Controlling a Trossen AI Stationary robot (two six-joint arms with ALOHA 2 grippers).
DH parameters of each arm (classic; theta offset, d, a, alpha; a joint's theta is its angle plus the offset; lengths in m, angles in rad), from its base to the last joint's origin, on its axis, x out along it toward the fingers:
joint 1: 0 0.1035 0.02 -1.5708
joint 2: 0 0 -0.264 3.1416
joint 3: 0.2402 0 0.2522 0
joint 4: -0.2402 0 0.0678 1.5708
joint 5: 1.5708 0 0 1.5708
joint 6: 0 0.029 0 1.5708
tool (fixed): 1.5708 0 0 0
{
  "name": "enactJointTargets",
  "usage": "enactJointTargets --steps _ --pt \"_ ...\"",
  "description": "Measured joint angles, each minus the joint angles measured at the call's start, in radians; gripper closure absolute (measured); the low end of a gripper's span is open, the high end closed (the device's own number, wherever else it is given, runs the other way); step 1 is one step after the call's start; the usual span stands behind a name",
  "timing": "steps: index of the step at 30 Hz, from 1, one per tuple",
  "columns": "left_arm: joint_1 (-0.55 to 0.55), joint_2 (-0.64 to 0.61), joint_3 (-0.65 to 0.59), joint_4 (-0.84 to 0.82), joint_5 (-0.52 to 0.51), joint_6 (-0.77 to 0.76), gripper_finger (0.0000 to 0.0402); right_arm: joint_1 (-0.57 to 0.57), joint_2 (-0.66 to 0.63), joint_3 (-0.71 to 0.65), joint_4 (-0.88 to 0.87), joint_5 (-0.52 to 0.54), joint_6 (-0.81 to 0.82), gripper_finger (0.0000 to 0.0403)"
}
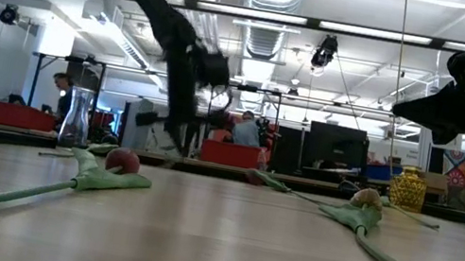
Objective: Sort flowers into vase by color
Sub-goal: Put the top left pink flower into the transparent vase
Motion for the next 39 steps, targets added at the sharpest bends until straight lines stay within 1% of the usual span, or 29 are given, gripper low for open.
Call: enactJointTargets --steps 5,8,11,14,17,19,24,26,29,31,35,39 --pt "-0.028 -0.139 0.012 -0.004 -0.117 0.124 0.0400 0.000 0.000 0.000 0.000 0.000 0.000 0.0394" --pt "-0.041 -0.243 0.004 0.002 -0.175 0.206 0.0400 0.000 0.000 0.000 0.000 0.000 0.000 0.0394" --pt "-0.044 -0.367 -0.028 -0.003 -0.243 0.279 0.0400 0.000 0.000 0.000 0.000 0.000 0.000 0.0394" --pt "-0.040 -0.504 -0.077 0.013 -0.282 0.335 0.0401 0.000 0.000 0.000 0.000 0.000 0.000 0.0394" --pt "-0.035 -0.656 -0.145 0.091 -0.323 0.423 0.0401 0.000 0.000 0.000 0.000 0.000 0.000 0.0394" --pt "-0.027 -0.748 -0.204 0.177 -0.345 0.511 0.0401 0.000 0.000 0.000 0.000 0.000 0.000 0.0394" --pt "0.008 -0.947 -0.379 0.508 -0.368 0.750 0.0401 0.000 0.000 0.000 0.000 0.000 0.000 0.0394" --pt "0.029 -1.006 -0.443 0.622 -0.368 0.833 0.0401 0.000 0.000 0.000 0.000 0.000 0.000 0.0394" --pt "0.060 -1.072 -0.521 0.719 -0.388 0.943 0.0401 0.000 0.000 0.000 0.000 0.000 0.000 0.0394" --pt "0.079 -1.107 -0.561 0.758 -0.394 1.003 0.0401 0.000 0.000 0.000 0.000 0.000 0.000 0.0394" --pt "0.113 -1.151 -0.618 0.789 -0.393 1.067 0.0401 0.000 0.000 0.000 0.000 0.000 0.000 0.0394" --pt "0.120 -1.171 -0.631 0.847 -0.392 1.117 0.0401 0.000 0.000 0.000 0.000 0.000 0.000 0.0394"
